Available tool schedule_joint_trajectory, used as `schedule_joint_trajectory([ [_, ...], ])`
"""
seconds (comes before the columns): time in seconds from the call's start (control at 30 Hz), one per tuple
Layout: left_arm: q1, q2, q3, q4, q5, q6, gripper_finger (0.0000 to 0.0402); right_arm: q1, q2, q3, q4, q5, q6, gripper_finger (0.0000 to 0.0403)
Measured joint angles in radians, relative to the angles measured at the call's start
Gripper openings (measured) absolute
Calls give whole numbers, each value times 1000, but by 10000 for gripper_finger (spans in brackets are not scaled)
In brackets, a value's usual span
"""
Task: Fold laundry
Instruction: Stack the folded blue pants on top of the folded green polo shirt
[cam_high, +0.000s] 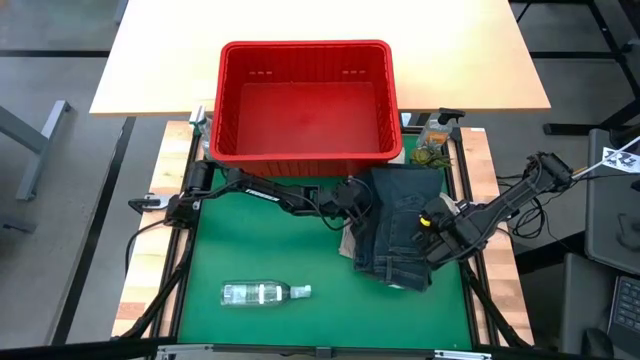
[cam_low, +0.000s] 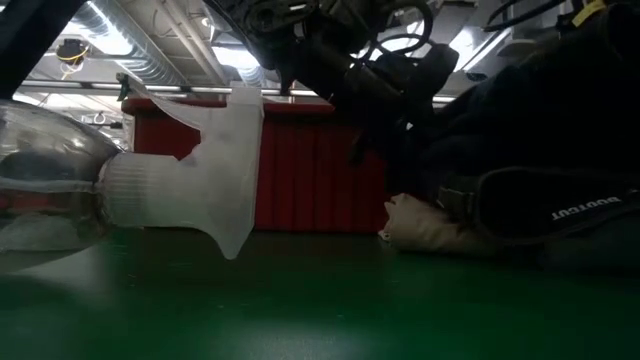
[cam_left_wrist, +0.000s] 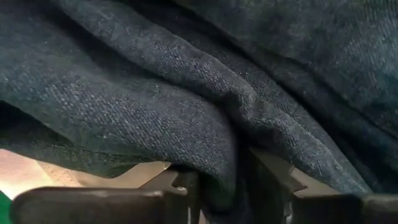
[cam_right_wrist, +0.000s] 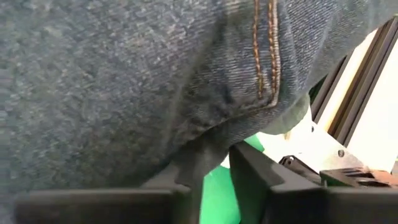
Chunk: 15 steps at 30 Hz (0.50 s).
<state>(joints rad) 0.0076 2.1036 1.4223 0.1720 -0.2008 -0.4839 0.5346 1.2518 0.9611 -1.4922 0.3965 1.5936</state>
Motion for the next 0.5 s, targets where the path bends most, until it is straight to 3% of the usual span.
schedule_joint_trajectory([
  [0.1,0,0,0,-5,0,8,116,0,0,0,0,-12,0,107],
  [0.23,6,-20,0,-38,20,127,133,0,0,0,-8,-66,-5,144],
  [0.37,8,-67,-1,-85,17,147,134,0,-2,22,-50,-144,-17,157],
  [0.5,8,-86,-1,-103,11,148,129,1,-10,84,-75,-120,-34,158],
])
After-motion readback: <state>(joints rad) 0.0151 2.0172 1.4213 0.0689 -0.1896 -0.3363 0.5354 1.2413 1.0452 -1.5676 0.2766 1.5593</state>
